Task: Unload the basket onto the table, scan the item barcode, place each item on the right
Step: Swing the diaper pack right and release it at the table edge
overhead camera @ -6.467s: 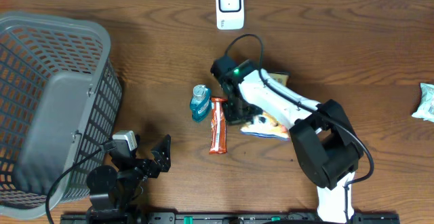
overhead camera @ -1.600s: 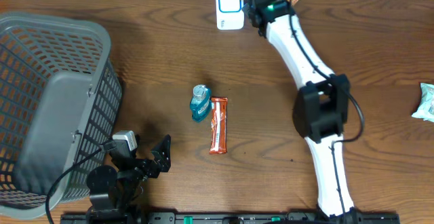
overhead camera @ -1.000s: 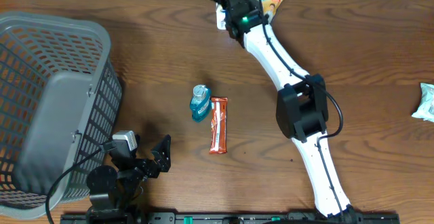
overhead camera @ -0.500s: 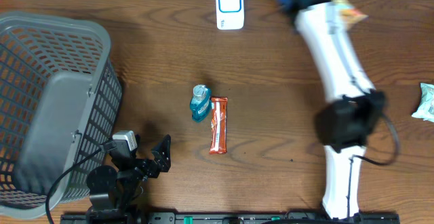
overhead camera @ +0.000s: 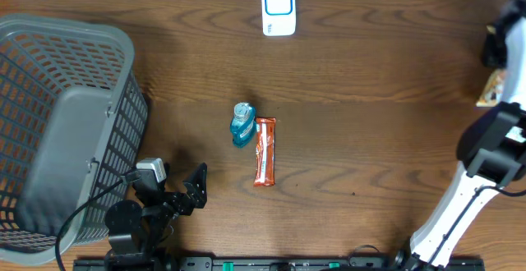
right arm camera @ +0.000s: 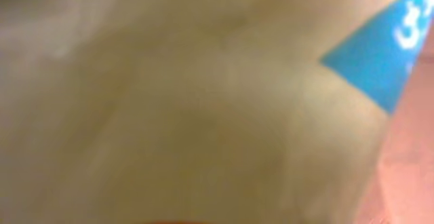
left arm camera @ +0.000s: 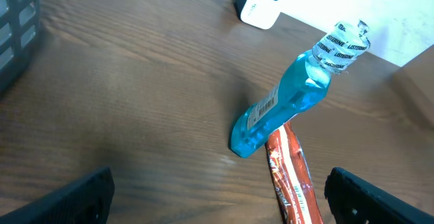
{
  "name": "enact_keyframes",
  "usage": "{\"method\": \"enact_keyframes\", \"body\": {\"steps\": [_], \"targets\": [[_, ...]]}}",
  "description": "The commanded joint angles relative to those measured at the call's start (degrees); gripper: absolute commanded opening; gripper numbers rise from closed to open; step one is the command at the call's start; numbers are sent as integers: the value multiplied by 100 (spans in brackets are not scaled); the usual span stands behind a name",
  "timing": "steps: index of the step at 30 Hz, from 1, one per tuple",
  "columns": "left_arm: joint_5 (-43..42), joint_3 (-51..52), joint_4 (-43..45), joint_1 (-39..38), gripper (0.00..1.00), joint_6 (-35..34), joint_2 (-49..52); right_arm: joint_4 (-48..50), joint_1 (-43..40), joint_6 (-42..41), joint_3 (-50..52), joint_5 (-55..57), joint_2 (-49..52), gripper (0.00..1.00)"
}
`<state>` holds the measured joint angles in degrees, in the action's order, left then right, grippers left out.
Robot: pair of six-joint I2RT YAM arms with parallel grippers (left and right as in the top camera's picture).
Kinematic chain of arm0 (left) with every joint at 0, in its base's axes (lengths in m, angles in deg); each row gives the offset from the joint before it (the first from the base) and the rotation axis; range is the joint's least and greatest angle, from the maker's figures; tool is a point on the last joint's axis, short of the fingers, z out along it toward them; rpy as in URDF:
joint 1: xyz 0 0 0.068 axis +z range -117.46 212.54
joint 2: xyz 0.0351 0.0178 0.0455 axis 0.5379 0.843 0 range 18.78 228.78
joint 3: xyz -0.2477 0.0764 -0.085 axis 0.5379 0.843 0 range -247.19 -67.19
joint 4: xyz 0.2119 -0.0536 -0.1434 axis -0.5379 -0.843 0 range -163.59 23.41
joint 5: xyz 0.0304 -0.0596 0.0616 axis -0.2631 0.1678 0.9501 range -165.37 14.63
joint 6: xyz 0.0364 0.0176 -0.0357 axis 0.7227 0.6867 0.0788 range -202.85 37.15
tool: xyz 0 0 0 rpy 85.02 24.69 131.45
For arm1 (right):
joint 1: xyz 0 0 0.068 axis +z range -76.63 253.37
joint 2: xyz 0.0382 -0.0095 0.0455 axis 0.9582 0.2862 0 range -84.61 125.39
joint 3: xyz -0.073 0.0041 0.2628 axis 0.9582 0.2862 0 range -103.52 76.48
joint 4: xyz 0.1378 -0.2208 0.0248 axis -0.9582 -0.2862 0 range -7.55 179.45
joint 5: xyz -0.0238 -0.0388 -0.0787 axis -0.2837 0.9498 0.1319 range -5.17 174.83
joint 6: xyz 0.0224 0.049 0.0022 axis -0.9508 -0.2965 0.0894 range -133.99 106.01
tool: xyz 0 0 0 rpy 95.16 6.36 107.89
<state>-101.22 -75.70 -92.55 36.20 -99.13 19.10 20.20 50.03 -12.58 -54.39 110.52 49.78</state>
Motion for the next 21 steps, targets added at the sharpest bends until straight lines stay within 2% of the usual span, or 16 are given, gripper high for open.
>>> {"method": "enact_keyframes", "body": {"steps": [1, 2, 3, 4, 5, 6, 10, 16, 21], "targets": [[-70, 81, -122, 28, 99, 52, -9, 31, -389, -245, 52, -203, -17, 9], [-70, 81, -122, 28, 99, 52, -9, 26, -466, -295, 39, -205, -63, 18], [-70, 81, -122, 28, 99, 52, -9, 26, -527, -352, 37, -210, -118, 41], [-70, 81, -122, 28, 99, 52, -9, 26, -581, -431, 37, -210, -203, 71], [-70, 81, -122, 28, 99, 52, -9, 31, -612, -470, 37, -232, -304, 88], [-70, 81, -122, 28, 99, 52, -9, 33, -634, -483, 35, -334, -433, 99], [-70, 81, -122, 28, 99, 52, -9, 92, -647, -640, 35, -1329, -981, 99], [-70, 81, -122, 28, 99, 52, -9, -424, -472, -1923, 37, -3397, -1910, 99], [-70, 81, -122, 28, 99, 52, -9, -1102, -66, -2820, 37, -4437, -2347, 99]]}}
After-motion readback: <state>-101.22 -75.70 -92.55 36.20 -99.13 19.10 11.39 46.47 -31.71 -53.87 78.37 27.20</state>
